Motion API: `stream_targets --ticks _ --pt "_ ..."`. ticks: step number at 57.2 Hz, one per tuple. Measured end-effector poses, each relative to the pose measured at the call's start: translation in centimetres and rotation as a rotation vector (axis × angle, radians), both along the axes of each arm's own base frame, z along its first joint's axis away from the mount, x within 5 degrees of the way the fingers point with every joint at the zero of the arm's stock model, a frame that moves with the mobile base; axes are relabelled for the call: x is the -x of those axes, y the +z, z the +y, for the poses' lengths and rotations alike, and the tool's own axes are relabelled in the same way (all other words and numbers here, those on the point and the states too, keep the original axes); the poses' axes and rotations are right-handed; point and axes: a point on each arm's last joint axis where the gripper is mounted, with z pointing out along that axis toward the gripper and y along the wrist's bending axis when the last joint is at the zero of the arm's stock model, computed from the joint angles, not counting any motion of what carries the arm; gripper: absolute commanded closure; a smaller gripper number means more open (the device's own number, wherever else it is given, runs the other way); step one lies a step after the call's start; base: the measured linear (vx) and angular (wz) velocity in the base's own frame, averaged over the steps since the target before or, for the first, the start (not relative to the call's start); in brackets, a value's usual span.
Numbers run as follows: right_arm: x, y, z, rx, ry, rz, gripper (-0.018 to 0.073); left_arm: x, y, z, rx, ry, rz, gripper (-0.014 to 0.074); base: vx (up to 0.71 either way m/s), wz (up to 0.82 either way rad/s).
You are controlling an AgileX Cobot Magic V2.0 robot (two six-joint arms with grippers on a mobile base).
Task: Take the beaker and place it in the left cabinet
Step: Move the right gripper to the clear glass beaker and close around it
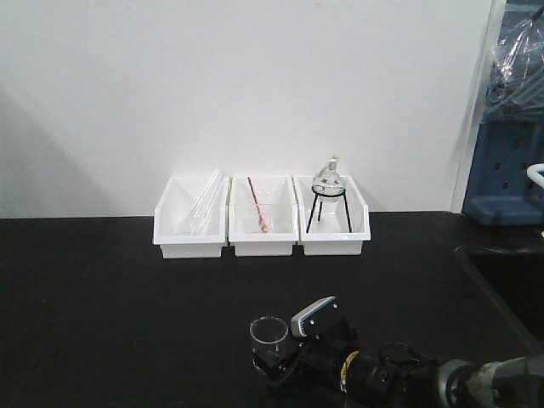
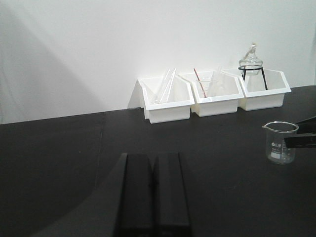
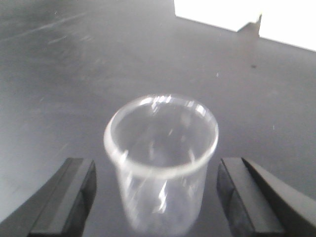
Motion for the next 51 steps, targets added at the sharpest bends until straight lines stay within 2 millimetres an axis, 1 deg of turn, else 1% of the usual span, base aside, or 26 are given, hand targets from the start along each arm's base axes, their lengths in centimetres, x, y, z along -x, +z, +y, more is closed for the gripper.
stream_targets --ticks 13,23,28,34,43,51 --pt "-1.7 -0.8 0.6 -0.042 -0.015 0.009 -0.0013 0.0 0.0 0.0 0.0 0.0 0.0 0.0595 0.0 0.0" --pt "-2.7 -1.6 1.0 -0.061 -0.022 0.019 -0.0013 0.0 0.0 0.0 0.0 0.0 0.0 0.0595 0.0 0.0" --pt "-3.1 -1.7 1.1 -0.064 -0.021 0.012 -0.0013 0.0 0.0 0.0 0.0 0.0 0.0 0.0595 0.0 0.0" --pt "-3.4 -2.0 1.2 -0.075 -0.024 0.016 -0.0012 0.0 0.0 0.0 0.0 0.0 0.0 0.0595 0.0 0.0" --pt "-3.4 -2.5 1.2 -0.131 -0.051 0.082 -0.0012 0.0 0.0 0.0 0.0 0.0 0.0 0.0595 0.0 0.0" --pt "-3.4 -2.5 1.2 -0.151 -0.06 0.1 0.0019 0.0 0.0 0.0 0.0 0.0 0.0 0.0595 0.0 0.0"
